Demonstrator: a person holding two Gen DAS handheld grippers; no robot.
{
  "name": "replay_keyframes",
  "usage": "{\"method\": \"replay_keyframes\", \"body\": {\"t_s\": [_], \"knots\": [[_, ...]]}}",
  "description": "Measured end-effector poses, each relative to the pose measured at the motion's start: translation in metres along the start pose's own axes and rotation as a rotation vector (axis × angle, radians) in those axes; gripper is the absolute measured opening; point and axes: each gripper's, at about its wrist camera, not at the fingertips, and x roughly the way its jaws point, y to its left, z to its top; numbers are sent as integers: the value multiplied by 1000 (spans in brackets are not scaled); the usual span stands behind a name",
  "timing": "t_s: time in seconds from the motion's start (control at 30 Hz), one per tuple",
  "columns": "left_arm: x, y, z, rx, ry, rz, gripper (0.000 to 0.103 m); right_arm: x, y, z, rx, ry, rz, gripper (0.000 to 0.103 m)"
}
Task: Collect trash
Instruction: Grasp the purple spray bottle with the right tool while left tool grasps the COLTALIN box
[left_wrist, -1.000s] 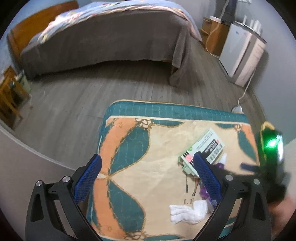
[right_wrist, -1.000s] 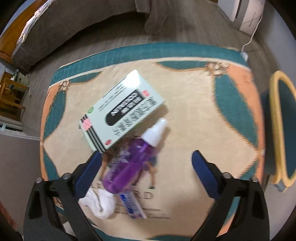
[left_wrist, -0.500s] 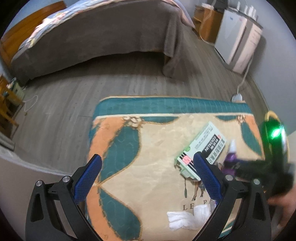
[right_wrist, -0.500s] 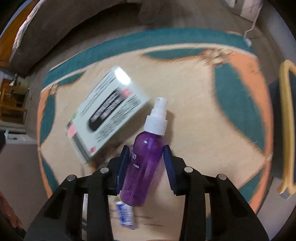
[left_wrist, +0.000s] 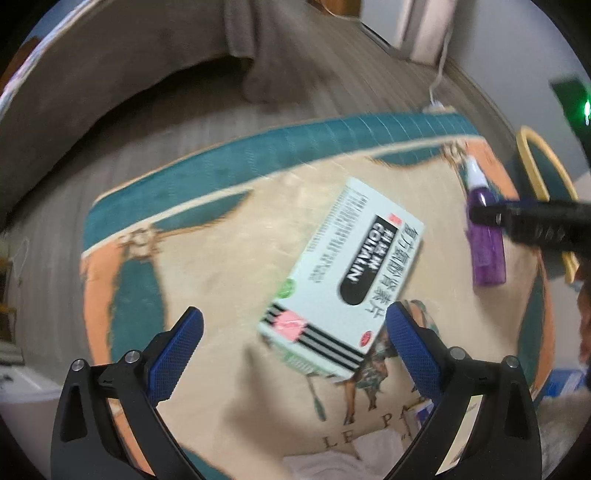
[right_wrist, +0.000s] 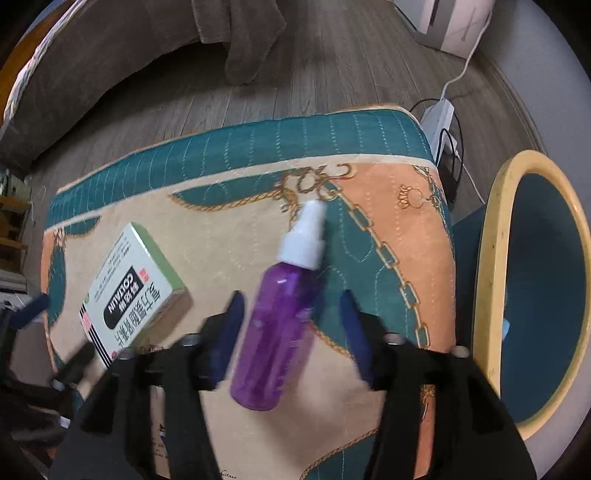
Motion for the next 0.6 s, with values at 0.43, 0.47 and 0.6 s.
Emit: {"method": "replay_keyframes", "body": {"t_s": [0.43,0.47,0.6], "knots": [[48,-40,16,170,78,37,98,12,-5,18,29,39,60,59],[48,-39,19,166,76,28,98,12,-4,18,32,40,64,59],[53,-32,29,150,77,-12,98,12,0,16,27,43,61,58]]}}
